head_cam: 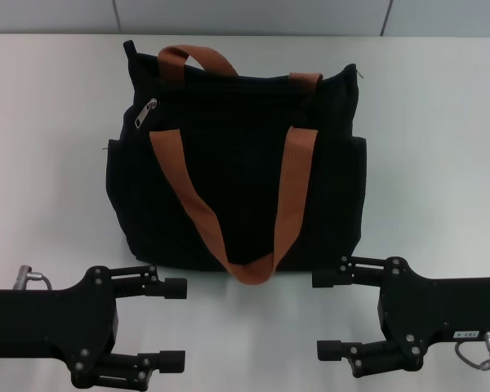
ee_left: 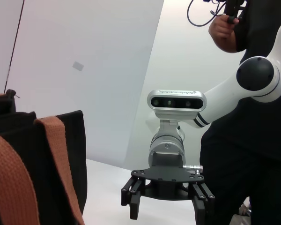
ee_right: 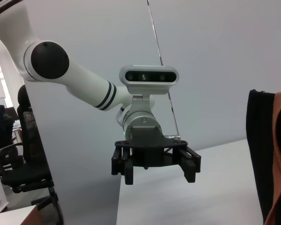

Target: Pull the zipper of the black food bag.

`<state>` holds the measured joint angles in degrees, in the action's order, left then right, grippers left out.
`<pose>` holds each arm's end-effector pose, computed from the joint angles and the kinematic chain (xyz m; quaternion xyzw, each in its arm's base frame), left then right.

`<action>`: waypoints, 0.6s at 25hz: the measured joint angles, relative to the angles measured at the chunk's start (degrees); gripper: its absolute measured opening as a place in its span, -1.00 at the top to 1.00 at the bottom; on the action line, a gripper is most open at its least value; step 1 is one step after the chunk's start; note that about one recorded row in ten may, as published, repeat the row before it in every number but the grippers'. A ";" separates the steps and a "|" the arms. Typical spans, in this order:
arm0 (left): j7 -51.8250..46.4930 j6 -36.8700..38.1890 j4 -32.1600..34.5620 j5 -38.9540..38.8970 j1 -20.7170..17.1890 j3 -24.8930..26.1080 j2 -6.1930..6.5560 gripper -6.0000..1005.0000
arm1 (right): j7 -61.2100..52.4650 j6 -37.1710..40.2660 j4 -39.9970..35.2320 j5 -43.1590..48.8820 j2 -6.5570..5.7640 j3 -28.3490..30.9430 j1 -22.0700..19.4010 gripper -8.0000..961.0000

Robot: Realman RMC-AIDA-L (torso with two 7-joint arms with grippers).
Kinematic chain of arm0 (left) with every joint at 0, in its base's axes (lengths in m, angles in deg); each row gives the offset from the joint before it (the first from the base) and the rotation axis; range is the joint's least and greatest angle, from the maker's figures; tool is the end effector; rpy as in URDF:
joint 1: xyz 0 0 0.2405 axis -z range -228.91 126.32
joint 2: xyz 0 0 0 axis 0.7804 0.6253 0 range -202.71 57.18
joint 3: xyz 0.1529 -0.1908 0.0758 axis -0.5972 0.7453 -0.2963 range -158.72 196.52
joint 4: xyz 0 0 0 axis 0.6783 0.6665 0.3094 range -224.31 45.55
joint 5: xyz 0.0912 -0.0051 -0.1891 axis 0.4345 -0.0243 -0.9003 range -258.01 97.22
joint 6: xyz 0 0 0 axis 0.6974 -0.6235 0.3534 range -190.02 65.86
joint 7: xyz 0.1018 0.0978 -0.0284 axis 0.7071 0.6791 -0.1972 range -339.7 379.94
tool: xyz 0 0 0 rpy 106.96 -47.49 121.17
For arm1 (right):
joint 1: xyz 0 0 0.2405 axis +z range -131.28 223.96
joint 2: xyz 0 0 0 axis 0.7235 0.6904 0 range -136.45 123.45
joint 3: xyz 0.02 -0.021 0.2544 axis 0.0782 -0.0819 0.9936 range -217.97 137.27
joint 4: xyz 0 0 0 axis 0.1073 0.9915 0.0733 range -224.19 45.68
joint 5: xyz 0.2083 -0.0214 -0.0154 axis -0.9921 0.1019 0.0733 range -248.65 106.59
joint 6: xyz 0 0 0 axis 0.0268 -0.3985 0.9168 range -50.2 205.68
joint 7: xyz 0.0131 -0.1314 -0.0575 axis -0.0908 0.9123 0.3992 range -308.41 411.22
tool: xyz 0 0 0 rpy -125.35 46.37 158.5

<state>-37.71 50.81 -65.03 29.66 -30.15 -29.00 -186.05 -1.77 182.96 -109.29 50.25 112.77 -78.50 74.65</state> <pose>-0.2909 0.2197 0.0052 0.9350 0.1203 0.3323 0.0309 0.2636 0.2418 -0.0459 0.9417 -0.0973 -0.3212 0.0254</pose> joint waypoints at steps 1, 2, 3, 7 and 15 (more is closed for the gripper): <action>0.00 0.05 0.00 -0.02 -0.02 0.00 0.00 -0.56 | 0.00 0.00 0.00 0.00 0.00 0.00 0.00 -0.71; 0.00 0.05 0.00 0.00 0.03 0.00 0.00 -0.56 | 0.00 -0.04 0.00 0.00 0.00 0.00 0.00 -0.71; 0.00 0.05 0.00 0.00 0.03 0.00 0.00 -0.56 | 0.00 -0.05 0.00 0.00 0.00 0.00 -0.03 -0.71; -0.23 0.03 0.00 0.08 0.37 0.00 0.05 -0.56 | 0.00 -0.07 0.00 0.00 -0.05 0.00 -0.11 -0.71; -0.61 0.01 0.00 -0.01 0.53 0.00 0.09 -0.56 | 0.00 0.01 0.00 0.02 -0.09 0.00 -0.33 -0.71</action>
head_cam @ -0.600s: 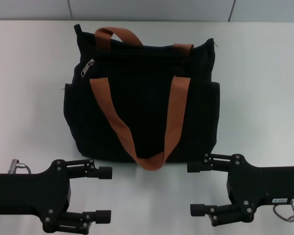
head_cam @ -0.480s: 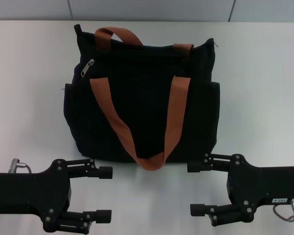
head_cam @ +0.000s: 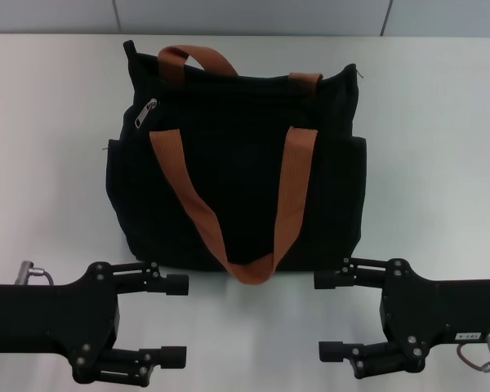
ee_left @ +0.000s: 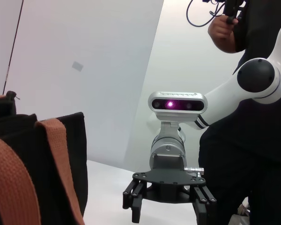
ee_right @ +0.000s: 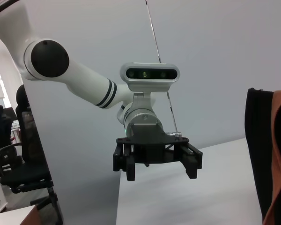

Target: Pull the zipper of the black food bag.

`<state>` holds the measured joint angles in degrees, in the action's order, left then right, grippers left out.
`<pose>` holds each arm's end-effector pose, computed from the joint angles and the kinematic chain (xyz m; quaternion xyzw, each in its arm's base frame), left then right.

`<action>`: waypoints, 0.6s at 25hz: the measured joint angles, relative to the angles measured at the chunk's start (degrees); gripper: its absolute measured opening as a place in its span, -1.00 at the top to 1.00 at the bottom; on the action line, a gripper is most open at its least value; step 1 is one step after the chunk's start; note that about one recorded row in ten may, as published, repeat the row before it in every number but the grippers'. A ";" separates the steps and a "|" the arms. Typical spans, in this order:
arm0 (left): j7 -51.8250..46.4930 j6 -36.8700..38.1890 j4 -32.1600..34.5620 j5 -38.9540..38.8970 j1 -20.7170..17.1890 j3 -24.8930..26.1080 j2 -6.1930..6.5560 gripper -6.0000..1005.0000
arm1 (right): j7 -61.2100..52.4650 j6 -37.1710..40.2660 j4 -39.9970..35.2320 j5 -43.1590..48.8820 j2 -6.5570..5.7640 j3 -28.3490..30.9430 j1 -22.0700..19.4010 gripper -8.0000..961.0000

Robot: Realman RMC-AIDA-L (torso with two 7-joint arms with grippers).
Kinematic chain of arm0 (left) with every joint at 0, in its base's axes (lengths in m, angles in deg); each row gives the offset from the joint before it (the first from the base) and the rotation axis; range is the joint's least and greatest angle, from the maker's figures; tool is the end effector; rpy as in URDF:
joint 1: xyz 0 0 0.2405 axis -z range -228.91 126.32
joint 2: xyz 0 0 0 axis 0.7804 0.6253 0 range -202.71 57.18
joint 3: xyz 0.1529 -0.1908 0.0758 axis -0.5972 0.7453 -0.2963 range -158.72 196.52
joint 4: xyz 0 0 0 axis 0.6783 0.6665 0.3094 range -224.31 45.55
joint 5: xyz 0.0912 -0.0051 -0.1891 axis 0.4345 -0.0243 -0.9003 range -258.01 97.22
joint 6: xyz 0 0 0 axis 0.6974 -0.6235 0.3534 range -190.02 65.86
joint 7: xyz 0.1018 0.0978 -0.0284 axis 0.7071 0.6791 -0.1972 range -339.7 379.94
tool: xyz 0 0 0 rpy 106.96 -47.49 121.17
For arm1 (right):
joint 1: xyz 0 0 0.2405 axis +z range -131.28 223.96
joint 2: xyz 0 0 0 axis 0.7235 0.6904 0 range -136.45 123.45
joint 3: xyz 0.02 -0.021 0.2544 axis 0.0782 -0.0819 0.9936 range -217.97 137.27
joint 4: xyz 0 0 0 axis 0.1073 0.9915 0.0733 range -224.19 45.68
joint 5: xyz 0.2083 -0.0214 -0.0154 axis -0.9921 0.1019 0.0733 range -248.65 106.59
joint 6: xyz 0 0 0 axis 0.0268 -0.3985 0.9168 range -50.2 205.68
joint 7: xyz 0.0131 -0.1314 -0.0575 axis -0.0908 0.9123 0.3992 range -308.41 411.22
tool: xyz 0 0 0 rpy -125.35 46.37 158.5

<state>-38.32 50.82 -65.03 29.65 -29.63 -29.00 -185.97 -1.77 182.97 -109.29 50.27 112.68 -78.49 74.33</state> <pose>-0.2892 0.2224 0.0057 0.9351 0.1209 0.3315 0.0339 0.2653 0.2405 -0.0454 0.9416 -0.0998 -0.3206 0.0242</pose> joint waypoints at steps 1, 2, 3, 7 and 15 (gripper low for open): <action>-0.04 0.01 0.00 -0.04 0.05 0.00 0.00 -0.56 | 0.00 0.02 -0.01 0.01 0.00 0.00 -0.02 -0.71; -0.04 0.01 0.00 -0.04 0.05 0.00 0.00 -0.56 | 0.00 0.04 -0.02 0.01 0.00 0.00 -0.03 -0.71; 0.02 0.03 0.00 -0.13 0.17 0.00 -0.03 -0.56 | 0.00 0.12 -0.04 0.03 0.00 0.00 -0.04 -0.71; 0.47 0.14 0.00 -0.34 0.21 0.16 -0.16 -0.56 | 0.00 0.01 0.01 0.06 0.00 0.00 -0.04 -0.70; 1.13 1.83 0.00 -3.39 0.22 4.23 -1.91 -0.56 | 0.09 -0.27 0.00 0.08 0.07 0.00 -0.01 -0.71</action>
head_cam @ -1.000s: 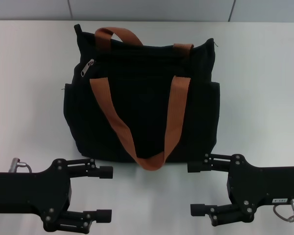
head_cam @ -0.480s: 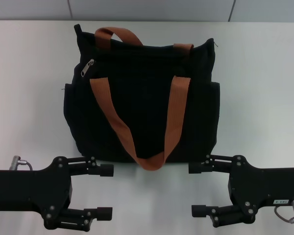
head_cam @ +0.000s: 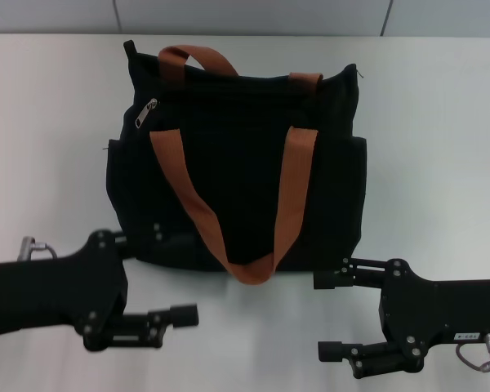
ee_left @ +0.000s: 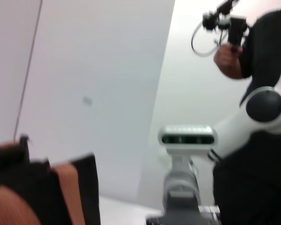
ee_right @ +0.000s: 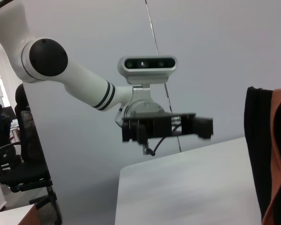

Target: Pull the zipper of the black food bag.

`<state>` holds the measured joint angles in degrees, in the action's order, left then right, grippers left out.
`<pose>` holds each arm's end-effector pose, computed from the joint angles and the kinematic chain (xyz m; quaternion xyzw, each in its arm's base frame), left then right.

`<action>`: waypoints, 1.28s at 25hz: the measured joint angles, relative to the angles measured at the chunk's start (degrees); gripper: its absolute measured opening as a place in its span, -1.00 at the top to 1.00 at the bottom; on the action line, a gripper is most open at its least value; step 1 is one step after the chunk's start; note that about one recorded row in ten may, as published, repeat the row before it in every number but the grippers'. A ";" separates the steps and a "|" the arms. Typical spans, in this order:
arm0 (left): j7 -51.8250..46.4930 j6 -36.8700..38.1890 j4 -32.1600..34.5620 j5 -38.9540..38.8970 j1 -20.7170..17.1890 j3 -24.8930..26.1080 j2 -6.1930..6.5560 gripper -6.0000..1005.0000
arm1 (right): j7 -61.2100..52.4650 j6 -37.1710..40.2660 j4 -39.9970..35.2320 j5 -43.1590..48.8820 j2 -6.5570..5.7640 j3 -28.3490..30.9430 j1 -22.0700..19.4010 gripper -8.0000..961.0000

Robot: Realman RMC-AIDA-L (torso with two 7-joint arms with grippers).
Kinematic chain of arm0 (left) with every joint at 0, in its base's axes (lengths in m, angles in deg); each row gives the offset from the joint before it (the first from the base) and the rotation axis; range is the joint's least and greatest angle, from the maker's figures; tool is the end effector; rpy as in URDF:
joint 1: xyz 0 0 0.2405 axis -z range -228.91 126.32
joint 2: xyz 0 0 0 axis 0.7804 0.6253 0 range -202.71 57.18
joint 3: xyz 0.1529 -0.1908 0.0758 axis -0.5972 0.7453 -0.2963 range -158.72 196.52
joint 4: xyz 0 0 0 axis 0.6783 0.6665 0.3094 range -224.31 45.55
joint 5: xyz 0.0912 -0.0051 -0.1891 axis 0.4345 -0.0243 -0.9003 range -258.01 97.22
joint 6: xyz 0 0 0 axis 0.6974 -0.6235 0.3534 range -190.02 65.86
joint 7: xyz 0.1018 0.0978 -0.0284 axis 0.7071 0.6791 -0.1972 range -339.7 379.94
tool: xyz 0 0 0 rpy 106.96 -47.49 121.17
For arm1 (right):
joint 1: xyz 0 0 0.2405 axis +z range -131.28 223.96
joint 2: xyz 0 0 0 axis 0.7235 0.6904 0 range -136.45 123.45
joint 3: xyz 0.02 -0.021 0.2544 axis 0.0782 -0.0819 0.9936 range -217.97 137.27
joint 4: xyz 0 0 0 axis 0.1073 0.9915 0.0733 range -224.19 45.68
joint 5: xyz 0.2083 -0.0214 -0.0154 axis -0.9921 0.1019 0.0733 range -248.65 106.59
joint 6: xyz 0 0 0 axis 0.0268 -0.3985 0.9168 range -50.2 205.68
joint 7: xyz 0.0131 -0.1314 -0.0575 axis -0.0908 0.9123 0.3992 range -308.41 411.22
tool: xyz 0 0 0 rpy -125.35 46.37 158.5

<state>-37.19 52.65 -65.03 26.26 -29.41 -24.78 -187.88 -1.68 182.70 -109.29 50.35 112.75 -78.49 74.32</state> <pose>-0.2756 0.2289 0.0072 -0.9150 -0.1043 -0.3897 0.0031 0.2656 0.2406 -0.0462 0.9422 -0.0998 -0.3191 0.0231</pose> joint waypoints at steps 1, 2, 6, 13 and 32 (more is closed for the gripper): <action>0.41 0.26 0.00 -1.40 0.00 0.20 -0.30 -0.56 | 0.00 -0.01 0.00 0.00 0.01 0.00 -0.02 -0.71; 0.65 0.36 0.00 -2.42 0.00 0.18 -0.44 -0.56 | 0.01 -0.01 0.00 0.00 0.01 0.00 -0.04 -0.71; 1.62 0.51 -0.01 -8.73 -0.18 0.08 -0.98 -0.56 | 0.02 -0.03 0.00 0.00 0.01 0.00 -0.10 -0.71; 1.36 -0.64 -0.05 -21.60 -0.80 4.36 0.08 -0.56 | 0.05 0.35 -0.06 0.00 -0.08 0.00 -0.12 -0.70; -0.69 -21.11 5.14 -4.41 3.60 6.44 5.86 -0.56 | 0.82 -0.19 -0.44 -0.01 -0.17 0.23 -0.39 -0.71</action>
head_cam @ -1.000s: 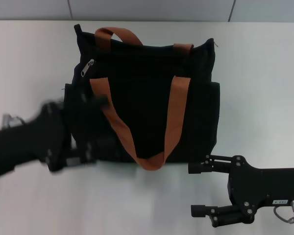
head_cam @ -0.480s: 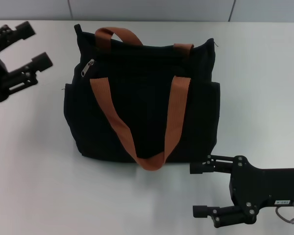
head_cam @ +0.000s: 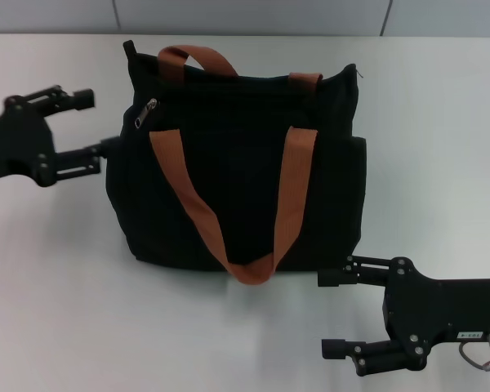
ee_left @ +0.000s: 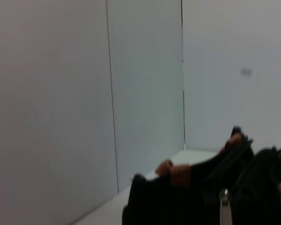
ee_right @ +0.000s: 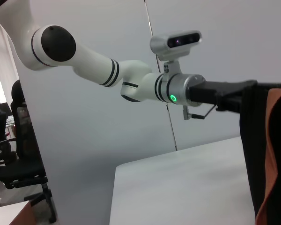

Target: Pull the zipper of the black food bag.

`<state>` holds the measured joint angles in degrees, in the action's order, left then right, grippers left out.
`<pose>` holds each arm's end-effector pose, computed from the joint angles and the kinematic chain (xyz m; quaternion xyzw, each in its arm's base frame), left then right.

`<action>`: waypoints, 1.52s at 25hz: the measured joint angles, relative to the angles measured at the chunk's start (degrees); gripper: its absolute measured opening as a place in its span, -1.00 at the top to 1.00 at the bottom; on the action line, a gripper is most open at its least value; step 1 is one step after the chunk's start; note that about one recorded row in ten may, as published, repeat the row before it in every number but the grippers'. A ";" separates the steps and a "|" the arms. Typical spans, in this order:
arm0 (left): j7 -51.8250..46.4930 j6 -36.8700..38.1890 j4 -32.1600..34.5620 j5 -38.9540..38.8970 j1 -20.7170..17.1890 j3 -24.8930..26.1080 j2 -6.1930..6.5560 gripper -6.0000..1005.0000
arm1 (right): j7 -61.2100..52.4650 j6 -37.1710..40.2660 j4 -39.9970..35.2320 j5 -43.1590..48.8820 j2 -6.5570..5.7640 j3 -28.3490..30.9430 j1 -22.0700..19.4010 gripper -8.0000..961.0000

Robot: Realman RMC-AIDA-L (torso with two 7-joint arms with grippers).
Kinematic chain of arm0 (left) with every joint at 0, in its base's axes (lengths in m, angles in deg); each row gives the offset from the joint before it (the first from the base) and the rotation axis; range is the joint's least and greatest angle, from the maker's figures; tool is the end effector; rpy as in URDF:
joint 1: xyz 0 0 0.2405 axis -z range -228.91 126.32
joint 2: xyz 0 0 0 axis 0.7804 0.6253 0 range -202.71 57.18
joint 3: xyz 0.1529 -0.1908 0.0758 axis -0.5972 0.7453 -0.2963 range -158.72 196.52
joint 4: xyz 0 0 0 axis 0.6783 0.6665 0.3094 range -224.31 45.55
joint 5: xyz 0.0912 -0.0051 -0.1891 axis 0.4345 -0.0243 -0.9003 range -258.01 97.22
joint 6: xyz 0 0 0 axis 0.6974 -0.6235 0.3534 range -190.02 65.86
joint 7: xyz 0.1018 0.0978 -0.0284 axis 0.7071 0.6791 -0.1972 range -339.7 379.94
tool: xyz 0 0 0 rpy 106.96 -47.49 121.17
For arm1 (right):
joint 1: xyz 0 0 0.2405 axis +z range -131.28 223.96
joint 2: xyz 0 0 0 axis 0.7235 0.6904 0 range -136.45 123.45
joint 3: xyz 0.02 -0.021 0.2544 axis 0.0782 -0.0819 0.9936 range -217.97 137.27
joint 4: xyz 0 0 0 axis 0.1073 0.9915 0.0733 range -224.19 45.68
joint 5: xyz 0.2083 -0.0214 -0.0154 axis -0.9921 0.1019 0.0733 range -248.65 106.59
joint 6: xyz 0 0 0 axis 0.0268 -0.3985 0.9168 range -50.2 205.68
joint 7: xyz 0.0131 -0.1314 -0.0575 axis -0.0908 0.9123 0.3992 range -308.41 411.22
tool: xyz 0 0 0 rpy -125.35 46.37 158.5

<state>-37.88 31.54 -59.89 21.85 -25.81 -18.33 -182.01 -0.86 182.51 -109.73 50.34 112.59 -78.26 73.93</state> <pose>-0.3049 0.3177 0.0678 -0.9265 -0.0960 -0.2745 0.2388 0.2683 0.2409 -0.0441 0.9438 -0.0942 -0.3163 0.0143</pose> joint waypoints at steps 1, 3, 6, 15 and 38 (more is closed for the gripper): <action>-0.04 -0.64 0.01 0.85 0.41 0.01 -0.23 -0.56 | 0.00 -0.05 0.00 0.00 0.00 0.02 0.00 -0.71; -0.06 -1.12 0.02 1.55 0.79 -0.03 -0.39 -0.56 | 0.00 -0.10 0.00 0.00 0.00 0.01 0.00 -0.71; 0.26 -1.99 -0.13 2.80 2.49 -0.19 -1.39 -0.56 | -0.01 -0.52 0.00 0.00 0.00 -0.08 0.00 -0.71; 0.84 -4.67 0.63 5.39 4.02 -0.14 -2.73 -0.47 | -0.01 -0.73 0.00 0.00 0.01 -0.14 0.27 -0.71; 11.18 -0.37 1.05 4.48 3.32 7.97 -3.77 0.83 | -0.69 1.87 0.97 -1.55 0.18 0.72 0.53 -0.71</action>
<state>-26.70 31.18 -58.84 26.33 -22.49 -10.36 -185.78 -1.55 184.38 -108.77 48.79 112.77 -77.54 74.47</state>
